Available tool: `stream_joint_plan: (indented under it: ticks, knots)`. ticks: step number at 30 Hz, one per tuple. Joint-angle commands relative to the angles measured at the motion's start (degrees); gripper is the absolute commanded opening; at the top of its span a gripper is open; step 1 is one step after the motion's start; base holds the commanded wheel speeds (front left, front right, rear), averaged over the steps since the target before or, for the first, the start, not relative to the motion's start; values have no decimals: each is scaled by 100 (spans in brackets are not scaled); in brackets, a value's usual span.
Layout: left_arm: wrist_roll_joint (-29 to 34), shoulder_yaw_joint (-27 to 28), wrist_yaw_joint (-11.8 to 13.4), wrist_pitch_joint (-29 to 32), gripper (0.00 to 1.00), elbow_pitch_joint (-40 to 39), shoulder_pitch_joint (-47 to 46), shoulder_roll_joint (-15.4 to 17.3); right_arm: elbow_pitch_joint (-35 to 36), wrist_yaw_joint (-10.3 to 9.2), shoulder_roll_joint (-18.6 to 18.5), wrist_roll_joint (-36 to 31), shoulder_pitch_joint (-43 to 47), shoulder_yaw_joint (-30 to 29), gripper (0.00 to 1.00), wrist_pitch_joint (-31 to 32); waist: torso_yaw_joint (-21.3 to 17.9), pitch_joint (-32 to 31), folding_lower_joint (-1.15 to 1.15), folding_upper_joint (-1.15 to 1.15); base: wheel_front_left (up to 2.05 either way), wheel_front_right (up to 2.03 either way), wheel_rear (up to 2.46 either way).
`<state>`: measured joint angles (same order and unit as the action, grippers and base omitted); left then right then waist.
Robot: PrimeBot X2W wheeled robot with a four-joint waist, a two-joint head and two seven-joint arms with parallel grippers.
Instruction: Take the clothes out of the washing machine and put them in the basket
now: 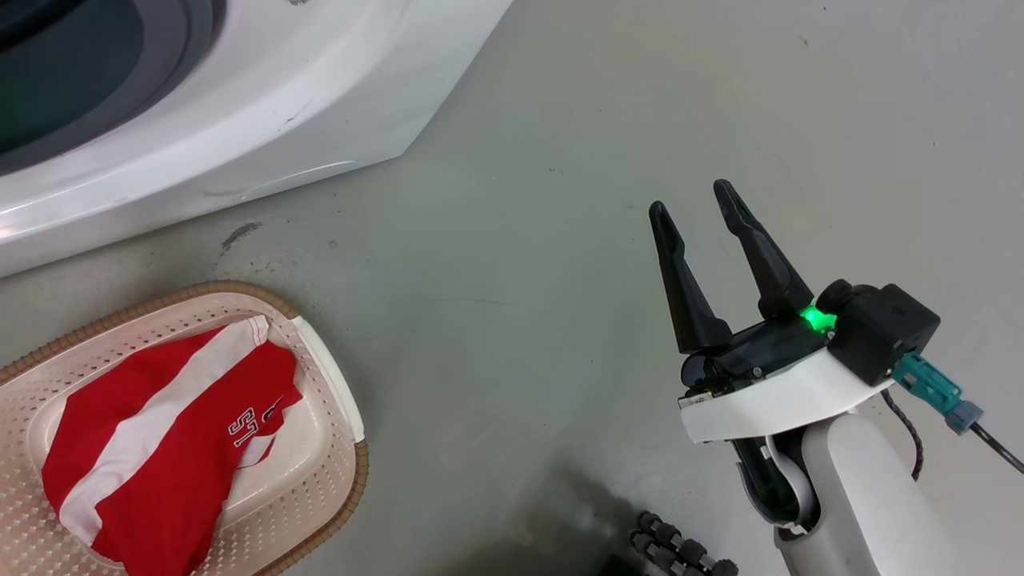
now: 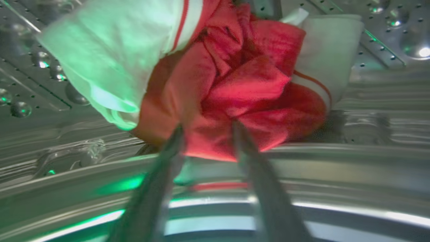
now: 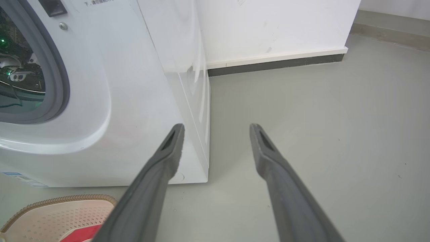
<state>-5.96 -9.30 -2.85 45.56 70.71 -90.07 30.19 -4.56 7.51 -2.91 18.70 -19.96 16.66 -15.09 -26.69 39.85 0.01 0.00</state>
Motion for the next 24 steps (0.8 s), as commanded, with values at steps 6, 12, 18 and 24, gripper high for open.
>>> stream_joint_plan:
  ticks: [6, 12, 18, 24]
  knots:
    - [16, -80, 93, -602, 0, -396, 345, -15, -42, -4, 4, -10, -72, -19, 100, -11, 72, -109, -1, 0, 0, 0, 0]
    - [-142, -6, 278, -1867, 0, -857, 988, -182, -113, -4, 4, -172, -68, -137, 100, -11, 264, -400, -1, 0, 0, 0, 0]
    - [-349, 101, 348, -3287, 0, -1038, 1826, -410, -225, -4, 3, -319, 40, -257, 100, -11, 492, -882, -1, 0, 0, 0, 0]
    - [-553, 166, 194, -4407, 0, -938, 2468, -610, -362, -4, 1, -505, 250, -405, 100, -11, 716, -1448, -1, 0, 0, 0, 0]
